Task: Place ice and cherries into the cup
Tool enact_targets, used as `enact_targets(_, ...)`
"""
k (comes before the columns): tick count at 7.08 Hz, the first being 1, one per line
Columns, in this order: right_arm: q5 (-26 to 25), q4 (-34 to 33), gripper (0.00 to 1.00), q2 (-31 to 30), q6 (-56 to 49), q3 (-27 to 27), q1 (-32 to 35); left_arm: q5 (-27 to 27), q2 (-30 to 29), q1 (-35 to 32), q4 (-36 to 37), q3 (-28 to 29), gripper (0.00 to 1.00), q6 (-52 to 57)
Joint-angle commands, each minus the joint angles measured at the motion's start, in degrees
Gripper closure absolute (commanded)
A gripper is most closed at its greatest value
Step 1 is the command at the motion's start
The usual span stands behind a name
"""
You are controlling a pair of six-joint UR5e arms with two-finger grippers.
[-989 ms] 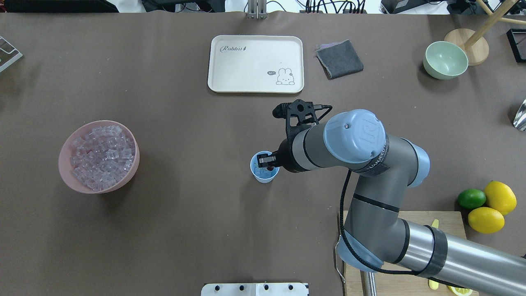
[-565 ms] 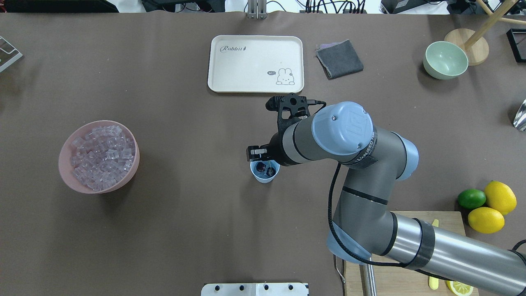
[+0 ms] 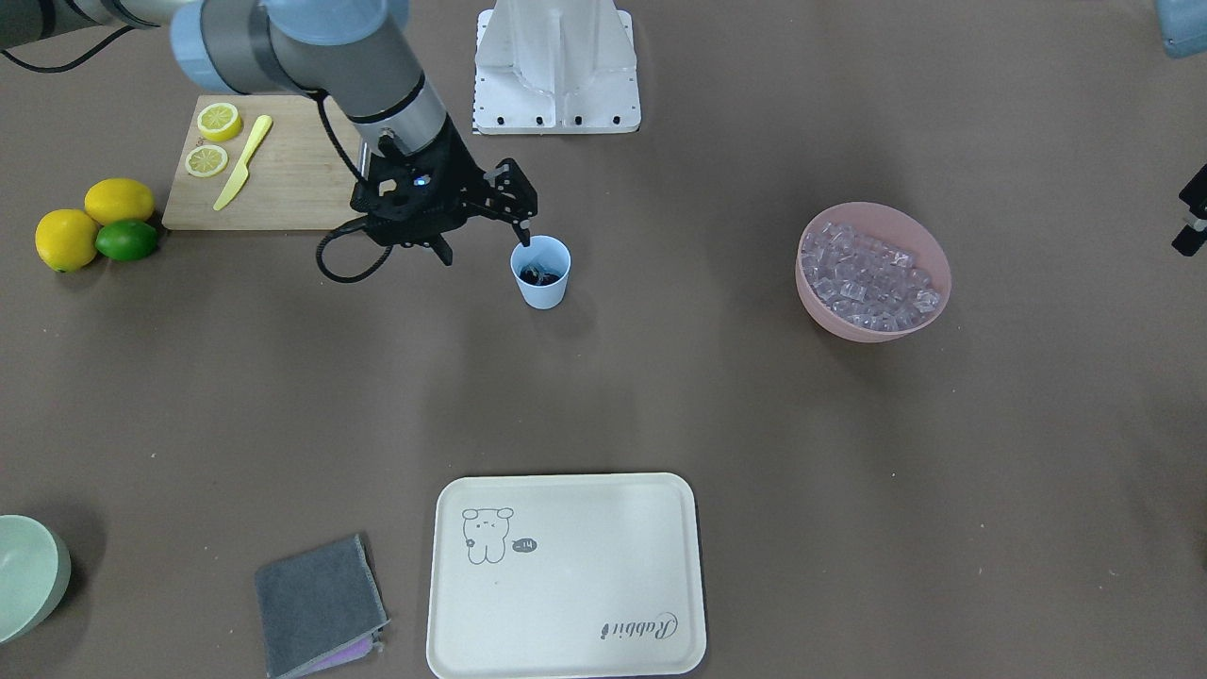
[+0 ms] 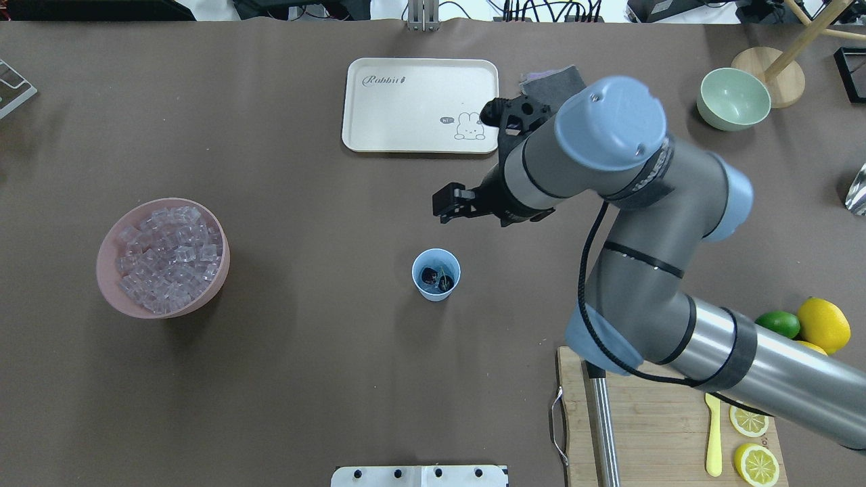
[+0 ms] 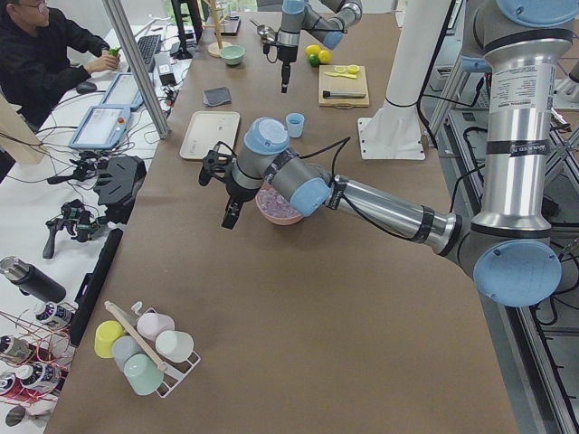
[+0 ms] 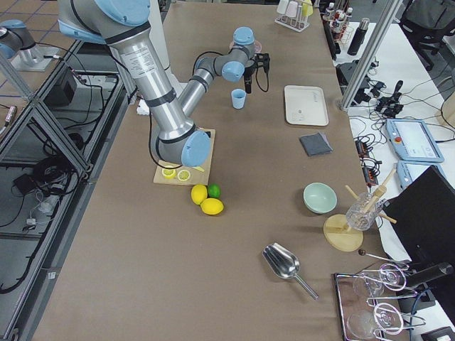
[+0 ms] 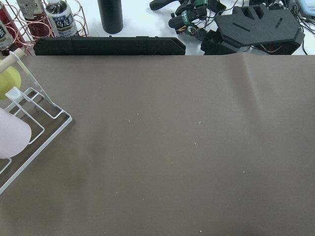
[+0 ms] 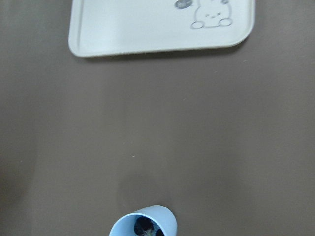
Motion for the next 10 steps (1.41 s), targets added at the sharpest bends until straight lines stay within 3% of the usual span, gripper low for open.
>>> enact_targets(1, 12.12, -12.74, 0.0, -1.88, -6.53, 4.15, 13.65, -0.85, 6.66, -0.79, -0.06, 0.42, 0.02, 10.3)
enact_targets(4, 14.04, -25.68, 0.0, -13.09, -40.29, 4.96, 29.76, -1.02, 6.52, -5.44, 0.38, 6.73, 0.02, 14.92)
enact_targets(6, 14.12, -28.97, 0.0, -21.96, -64.05, 0.93, 39.95, -1.11, 6.86, -6.15, 2.03, 7.72, 0.02, 14.92)
enact_targets(7, 13.95, -28.8, 0.0, -25.92, -71.72, -0.75, 44.27, -2.77, 6.95, -6.67, 3.27, 7.72, 0.02, 14.92)
enact_targets(10, 13.86, -28.71, 0.0, -34.63, -77.58, -2.17, 49.31, -4.01, 7.48, -8.6, 3.81, 11.48, 0.02, 15.87)
